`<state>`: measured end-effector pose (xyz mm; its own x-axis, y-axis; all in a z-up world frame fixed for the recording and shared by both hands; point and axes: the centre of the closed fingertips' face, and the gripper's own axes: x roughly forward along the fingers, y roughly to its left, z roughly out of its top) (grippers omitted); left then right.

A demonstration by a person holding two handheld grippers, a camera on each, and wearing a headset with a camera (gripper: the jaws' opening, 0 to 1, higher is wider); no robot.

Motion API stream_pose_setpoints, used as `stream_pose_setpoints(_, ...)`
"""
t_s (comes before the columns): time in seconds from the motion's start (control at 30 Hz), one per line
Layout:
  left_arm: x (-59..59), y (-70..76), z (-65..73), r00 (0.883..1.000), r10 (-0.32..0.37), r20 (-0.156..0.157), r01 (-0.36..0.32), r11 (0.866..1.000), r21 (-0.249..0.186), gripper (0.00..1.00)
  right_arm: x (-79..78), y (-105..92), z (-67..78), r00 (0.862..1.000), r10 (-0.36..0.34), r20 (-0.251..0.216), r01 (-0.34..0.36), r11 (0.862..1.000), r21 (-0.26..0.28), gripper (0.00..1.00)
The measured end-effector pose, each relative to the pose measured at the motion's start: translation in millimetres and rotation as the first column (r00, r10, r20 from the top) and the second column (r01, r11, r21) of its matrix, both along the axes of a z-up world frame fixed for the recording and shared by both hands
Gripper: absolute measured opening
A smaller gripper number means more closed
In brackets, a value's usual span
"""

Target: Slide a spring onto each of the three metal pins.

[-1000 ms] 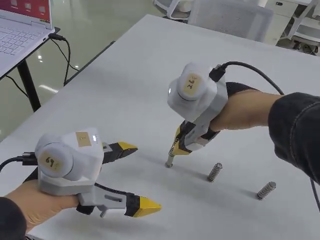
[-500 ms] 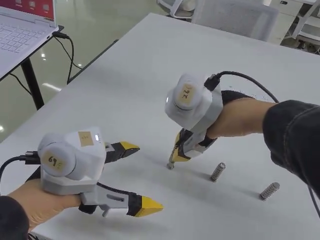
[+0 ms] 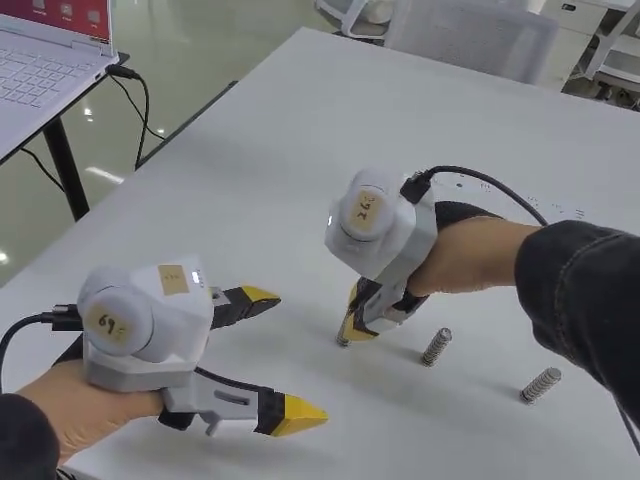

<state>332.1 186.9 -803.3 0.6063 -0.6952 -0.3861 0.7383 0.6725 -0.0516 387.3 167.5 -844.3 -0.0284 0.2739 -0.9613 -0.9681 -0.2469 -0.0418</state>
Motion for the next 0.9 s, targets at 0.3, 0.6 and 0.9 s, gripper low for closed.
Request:
stream_pose_setpoints(0.3, -0.9, -0.9, -0.5, 1.0, -0.002, -0.004, 0.002, 1.0, 0.002, 0.77, -1.8, 0.5, -2.7, 1.0, -0.003, -0.007, 0.003, 1.0, 0.0, 0.13)
stream_pose_setpoints(0.6, -1.8, -1.6, -0.2, 1.0, -0.005, -0.004, 0.005, 1.0, 0.005, 0.77, -3.6, -0.4, -2.9, 1.0, -0.018, -0.019, 0.019, 1.0, 0.017, 0.19)
stream_pose_setpoints(0.9, -1.0, -2.6, 0.5, 1.0, -0.008, -0.003, 0.008, 1.0, 0.007, 0.77, -1.9, -3.8, -0.8, 0.999, -0.036, -0.035, 0.037, 0.999, 0.034, 0.3)
